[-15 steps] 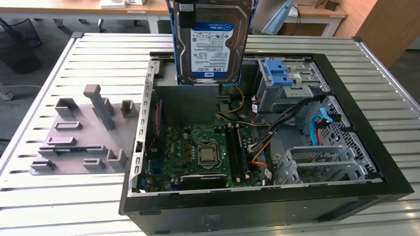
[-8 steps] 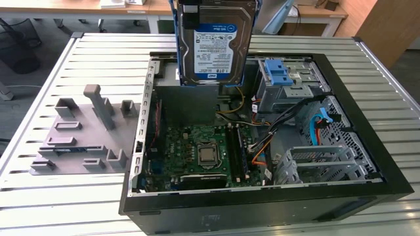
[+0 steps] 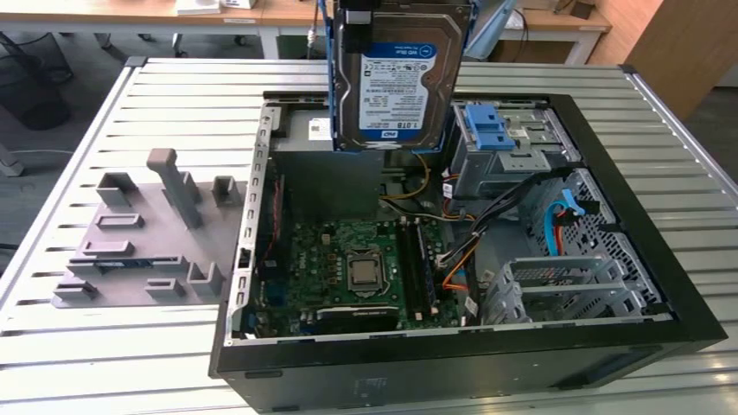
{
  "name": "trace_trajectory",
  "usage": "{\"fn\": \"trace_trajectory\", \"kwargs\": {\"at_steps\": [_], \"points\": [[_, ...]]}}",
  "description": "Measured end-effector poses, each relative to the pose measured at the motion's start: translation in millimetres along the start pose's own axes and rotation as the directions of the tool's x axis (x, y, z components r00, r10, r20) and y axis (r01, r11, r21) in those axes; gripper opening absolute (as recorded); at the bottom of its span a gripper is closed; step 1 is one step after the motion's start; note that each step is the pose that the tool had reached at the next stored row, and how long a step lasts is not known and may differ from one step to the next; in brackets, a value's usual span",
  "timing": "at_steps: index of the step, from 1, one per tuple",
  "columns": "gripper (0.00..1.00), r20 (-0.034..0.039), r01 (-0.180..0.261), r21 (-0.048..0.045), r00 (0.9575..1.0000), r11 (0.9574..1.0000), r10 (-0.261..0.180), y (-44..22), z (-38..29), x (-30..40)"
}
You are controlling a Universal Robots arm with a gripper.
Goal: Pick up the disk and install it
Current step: 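Insert the disk into the insertion slot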
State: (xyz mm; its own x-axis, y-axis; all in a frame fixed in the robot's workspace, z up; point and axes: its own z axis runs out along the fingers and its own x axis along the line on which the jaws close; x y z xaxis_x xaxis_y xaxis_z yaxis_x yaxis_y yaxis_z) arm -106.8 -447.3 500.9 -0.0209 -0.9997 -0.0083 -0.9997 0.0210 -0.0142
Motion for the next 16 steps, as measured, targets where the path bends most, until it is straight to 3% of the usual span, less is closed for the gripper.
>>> {"fn": "trace_trajectory", "kwargs": {"at_steps": [6, 16], "points": [[0.36, 0.0, 0.0, 0.0, 1.0, 1.0, 0.0, -0.3, 0.3, 5.3], [0.36, -0.0001, 0.0, 0.0, 1.0, 1.0, 0.0, -0.3, 0.2, 6.2]]}}
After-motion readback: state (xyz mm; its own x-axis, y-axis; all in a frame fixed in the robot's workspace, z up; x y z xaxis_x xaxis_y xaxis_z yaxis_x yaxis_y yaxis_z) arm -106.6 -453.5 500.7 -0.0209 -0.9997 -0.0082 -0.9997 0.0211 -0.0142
